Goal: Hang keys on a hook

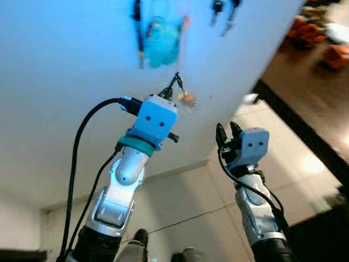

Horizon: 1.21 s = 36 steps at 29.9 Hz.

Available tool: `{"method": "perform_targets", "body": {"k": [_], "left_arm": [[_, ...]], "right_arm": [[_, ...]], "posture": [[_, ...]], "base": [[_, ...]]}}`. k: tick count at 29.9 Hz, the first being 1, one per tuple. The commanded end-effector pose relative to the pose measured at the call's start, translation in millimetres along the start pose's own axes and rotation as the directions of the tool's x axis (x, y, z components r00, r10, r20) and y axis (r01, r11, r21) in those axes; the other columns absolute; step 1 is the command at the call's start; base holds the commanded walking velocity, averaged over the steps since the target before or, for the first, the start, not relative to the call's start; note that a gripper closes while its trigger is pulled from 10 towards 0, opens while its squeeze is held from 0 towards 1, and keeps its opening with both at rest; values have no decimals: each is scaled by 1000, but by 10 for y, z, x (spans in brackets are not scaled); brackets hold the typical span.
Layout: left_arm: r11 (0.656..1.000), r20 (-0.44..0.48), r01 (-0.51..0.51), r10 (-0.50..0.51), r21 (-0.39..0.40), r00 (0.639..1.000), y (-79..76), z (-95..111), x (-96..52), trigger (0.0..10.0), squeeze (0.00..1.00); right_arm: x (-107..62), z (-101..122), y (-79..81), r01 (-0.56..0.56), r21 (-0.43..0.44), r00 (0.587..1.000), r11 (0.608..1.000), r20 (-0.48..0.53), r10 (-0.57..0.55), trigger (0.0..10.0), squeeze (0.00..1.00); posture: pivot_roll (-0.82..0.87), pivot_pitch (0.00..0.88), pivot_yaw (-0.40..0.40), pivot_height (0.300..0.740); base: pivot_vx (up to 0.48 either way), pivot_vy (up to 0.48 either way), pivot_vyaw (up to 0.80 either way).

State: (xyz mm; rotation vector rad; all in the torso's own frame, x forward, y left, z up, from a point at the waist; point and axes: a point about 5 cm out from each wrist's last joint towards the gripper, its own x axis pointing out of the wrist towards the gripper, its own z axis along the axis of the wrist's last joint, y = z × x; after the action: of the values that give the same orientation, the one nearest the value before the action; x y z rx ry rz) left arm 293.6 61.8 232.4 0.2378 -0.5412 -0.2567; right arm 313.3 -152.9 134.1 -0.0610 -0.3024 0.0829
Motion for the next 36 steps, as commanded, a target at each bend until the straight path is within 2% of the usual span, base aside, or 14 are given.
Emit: {"method": "perform_targets", "body": {"k": [1, 6, 7, 14, 16, 19, 22, 27, 31, 33, 35, 36], "left_arm": [[1000, -6, 16, -16, -4, 1000, -29, -6, 7, 10000, 0], [1000, 35, 15, -15, -4, 999, -37, 94, 80, 10000, 0], [1000, 89, 19, -20, 8, 996, -43, 220, 189, 10000, 0], [1000, 158, 20, -20, 5, 987, -36, 397, 366, 10000, 0], [1000, 158, 20, -20, 5, 987, -36, 397, 366, 10000, 0], [999, 214, 40, -37, -9, 976, -58, 555, 494, 10000, 0], [999, 214, 40, -37, -9, 976, -58, 555, 494, 10000, 0], [998, 219, 62, -66, 21, 974, -138, 631, 663, 10000, 0], [994, 206, 99, -105, 40, 973, -199, 568, 631, 10000, 0], [991, 192, 131, -137, 42, 972, -217, 472, 525, 10000, 0], [991, 192, 131, -137, 42, 972, -217, 472, 525, 10000, 0], [988, 171, 149, -153, 37, 973, -221, 406, 466, 10000, 0]], "right_arm": [[-39, -43, -43, 20, -1, 1000, 1000, -19, -20, 10000, 0], [-36, -42, -55, 33, 9, 999, 999, -16, -33, 10000, 0], [-33, -59, -70, 49, 14, 999, 999, -23, -49, 10000, 0], [-44, -72, -75, 59, 15, 998, 998, -25, -58, 10000, 0], [-44, -72, -75, 59, 15, 998, 998, -25, -58, 10000, 0], [-38, -47, -84, 62, 14, 998, 998, -15, -62, 10000, 0], [-38, -47, -84, 62, 14, 998, 998, -15, -62, 10000, 0], [-12, -8, -64, 56, 17, 998, 998, 2, -56, 10000, 0], [-18, 1, -52, 57, 19, 998, 998, 7, -57, 10000, 0], [-45, -3, -54, 59, 32, 998, 998, 10, -59, 10000, 0], [-45, -3, -54, 59, 32, 998, 998, 10, -59, 10000, 0], [-59, -9, -55, 59, 30, 998, 998, 7, -59, 10000, 0]], "posture": [[-55, 131, -25, 740], [-55, 132, -26, 740], [-50, 132, -29, 740], [-60, 133, -28, 740], [-60, 133, -28, 740], [-66, 137, -25, 740], [-66, 137, -25, 740], [-75, 148, -16, 740], [-83, 151, -8, 740], [-90, 150, -6, 740], [-90, 150, -6, 740], [-90, 150, -6, 740]], "base": [[0, 0, 800], [0, 0, 320], [0, 0, 0], [0, 0, 0], [0, 0, 0], [0, 0, 0], [0, 0, 0], [0, 0, 0], [0, 0, 0], [0, 0, 0], [0, 0, 0], [0, 0, 0]]}}
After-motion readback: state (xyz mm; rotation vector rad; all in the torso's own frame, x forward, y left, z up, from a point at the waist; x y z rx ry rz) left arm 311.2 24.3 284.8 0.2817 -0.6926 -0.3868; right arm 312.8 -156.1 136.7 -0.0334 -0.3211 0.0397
